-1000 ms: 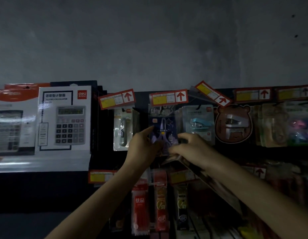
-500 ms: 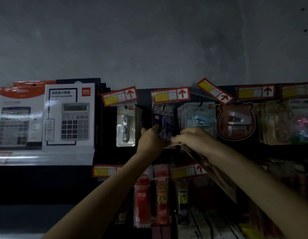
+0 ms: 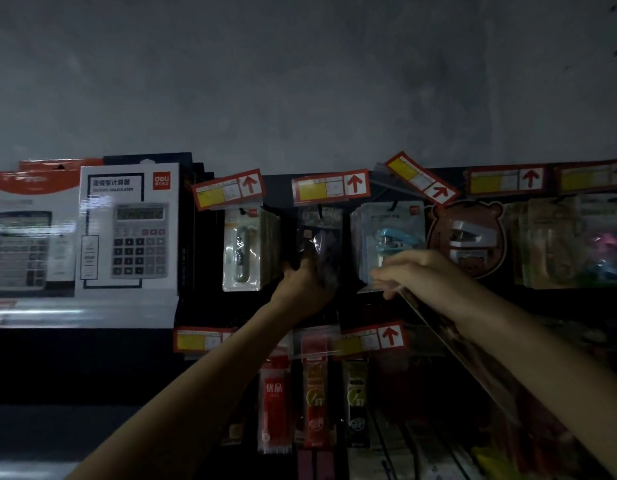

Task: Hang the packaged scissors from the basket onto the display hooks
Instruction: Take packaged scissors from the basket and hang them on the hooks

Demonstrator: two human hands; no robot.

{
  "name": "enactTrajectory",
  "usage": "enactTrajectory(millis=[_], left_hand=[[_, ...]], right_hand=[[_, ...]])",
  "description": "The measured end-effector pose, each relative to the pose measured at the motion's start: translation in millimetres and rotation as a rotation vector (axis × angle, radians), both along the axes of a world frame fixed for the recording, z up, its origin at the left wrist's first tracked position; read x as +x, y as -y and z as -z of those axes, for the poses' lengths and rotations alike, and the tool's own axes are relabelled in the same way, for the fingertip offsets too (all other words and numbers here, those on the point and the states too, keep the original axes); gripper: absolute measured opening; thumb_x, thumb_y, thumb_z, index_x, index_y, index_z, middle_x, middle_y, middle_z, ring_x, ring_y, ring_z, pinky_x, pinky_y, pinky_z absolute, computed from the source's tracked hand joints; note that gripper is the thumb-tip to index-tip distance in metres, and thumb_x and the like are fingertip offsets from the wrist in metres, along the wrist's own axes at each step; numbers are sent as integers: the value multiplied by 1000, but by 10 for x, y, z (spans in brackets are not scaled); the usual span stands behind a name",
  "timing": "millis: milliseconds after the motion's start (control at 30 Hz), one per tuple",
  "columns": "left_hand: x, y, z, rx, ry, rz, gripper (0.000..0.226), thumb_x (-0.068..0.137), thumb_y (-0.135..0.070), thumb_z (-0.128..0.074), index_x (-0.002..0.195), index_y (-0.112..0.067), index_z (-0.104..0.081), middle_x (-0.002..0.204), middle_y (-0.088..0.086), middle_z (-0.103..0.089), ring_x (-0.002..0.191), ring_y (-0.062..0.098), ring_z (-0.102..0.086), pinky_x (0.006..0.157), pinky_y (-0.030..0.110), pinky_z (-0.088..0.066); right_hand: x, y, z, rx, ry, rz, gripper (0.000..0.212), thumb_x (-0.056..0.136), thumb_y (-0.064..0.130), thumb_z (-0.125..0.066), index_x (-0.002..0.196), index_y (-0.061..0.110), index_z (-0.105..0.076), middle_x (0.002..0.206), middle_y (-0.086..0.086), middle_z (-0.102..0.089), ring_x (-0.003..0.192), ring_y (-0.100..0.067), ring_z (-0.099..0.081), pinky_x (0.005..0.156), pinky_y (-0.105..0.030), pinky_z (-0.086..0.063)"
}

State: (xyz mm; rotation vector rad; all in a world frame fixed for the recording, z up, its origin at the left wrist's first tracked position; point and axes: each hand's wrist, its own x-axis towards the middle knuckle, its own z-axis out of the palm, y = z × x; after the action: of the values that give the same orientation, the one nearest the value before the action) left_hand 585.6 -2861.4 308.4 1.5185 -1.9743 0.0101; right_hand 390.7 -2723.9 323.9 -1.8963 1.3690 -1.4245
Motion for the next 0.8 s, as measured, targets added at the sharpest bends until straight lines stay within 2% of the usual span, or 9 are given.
enactTrajectory(millis=[133,267,367,467,533,633,667,733,800], left_hand=[[32,-39,15,-27,69,14,76,98,-50,-56,159,-27,-17,161,10,-29,142,50,-32,118,58,-29],[38,-8,100,17,109,-64,68,95,-51,-59,153,-24,-34,157,15,-32,139,43,-40,112,52,-40],[-7,59,155,5,292,28,84,89,-70,-48,158,-35,-16,167,6,-14,148,44,-24,114,57,-36],[-30,216,139,17,365,22,106,73,-93,-32,157,-43,11,170,2,8,153,45,-7,117,64,-28],[-62,259,113,-15,419,18,119,54,-103,-11,156,-46,12,170,-2,14,154,44,4,119,66,-21],[-103,372,67,-43,409,-7,109,74,-95,-18,162,-34,1,170,2,12,154,44,7,120,67,-17],[-112,414,53,-64,431,-18,112,71,-98,-12,162,-33,1,170,3,13,153,44,14,120,68,-13],[-143,541,45,-71,509,-11,134,45,-105,13,161,-39,2,169,2,20,149,44,28,119,70,-4],[-172,662,31,-71,508,-4,128,45,-101,13,159,-43,6,167,-1,25,147,42,34,119,71,1]], right_hand=[[-27,-13,20,-11,0,-23,20,93,26,-70,94,7,-75,92,-17,-74,77,-15,-65,65,-23,-42],[-37,19,49,-15,-1,-27,20,92,26,-71,96,7,-75,89,-14,-74,79,-15,-66,65,-24,-43],[-38,58,73,-13,-1,-27,16,90,28,-73,93,12,-74,87,-9,-75,84,-16,-69,67,-26,-44],[-40,102,78,-4,1,-12,15,88,32,-75,95,19,-73,90,-5,-75,89,-17,-70,70,-27,-45],[-49,124,65,0,-1,-9,17,87,33,-76,97,19,-73,92,-4,-75,92,-18,-70,73,-29,-46],[-71,137,20,-2,-7,-14,20,88,32,-76,100,16,-74,88,-2,-75,89,-17,-70,77,-29,-48],[-81,140,4,-3,-10,-17,22,88,31,-76,102,14,-74,89,-2,-76,88,-16,-70,78,-29,-49],[-103,154,-20,-5,-18,-2,28,87,34,-76,108,15,-73,100,-4,-74,97,-19,-69,87,-33,-50],[-131,164,-29,-7,-23,18,28,86,37,-76,107,18,-74,105,-3,-73,102,-22,-68,93,-37,-51]])
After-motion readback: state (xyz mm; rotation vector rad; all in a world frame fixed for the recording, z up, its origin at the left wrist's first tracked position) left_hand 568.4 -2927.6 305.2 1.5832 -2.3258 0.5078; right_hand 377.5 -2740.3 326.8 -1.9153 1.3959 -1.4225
